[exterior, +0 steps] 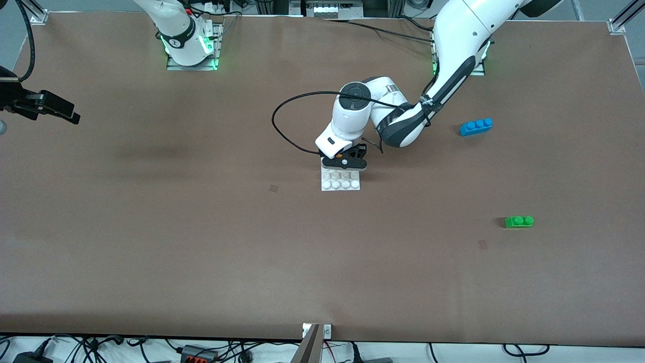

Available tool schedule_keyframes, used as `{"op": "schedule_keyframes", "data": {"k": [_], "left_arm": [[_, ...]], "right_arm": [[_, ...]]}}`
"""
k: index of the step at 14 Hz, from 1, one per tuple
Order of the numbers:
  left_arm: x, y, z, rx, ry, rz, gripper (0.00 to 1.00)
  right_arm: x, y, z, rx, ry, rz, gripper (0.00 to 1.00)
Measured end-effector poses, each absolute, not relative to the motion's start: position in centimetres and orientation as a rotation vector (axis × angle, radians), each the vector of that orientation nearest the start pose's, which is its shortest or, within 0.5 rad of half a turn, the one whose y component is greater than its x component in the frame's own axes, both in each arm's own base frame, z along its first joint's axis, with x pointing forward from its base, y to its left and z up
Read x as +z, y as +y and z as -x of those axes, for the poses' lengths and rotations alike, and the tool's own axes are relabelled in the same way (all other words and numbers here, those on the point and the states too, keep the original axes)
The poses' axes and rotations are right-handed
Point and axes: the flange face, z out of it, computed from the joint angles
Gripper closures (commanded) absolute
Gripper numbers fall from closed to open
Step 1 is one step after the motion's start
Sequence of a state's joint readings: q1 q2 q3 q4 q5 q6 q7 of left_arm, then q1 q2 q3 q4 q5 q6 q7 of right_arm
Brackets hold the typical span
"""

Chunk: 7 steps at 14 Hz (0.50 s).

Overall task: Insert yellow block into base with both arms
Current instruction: 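Press the yellow block down onto the plate studs with the left gripper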

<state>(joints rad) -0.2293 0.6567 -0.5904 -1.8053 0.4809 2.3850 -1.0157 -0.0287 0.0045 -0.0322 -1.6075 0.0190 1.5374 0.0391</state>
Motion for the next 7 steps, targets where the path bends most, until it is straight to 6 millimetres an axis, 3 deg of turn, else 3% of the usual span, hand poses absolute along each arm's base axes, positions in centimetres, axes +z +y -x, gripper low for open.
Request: {"op": "schedule_keyframes", "data": {"k": [7], "left_arm": [[21.9, -45.4, -47.0, -0.064, 0.065, 3.174, 0.69]], "right_arm": [[60.2, -3.1, -55.0, 0.116, 0.157, 3.116, 0.0]]}}
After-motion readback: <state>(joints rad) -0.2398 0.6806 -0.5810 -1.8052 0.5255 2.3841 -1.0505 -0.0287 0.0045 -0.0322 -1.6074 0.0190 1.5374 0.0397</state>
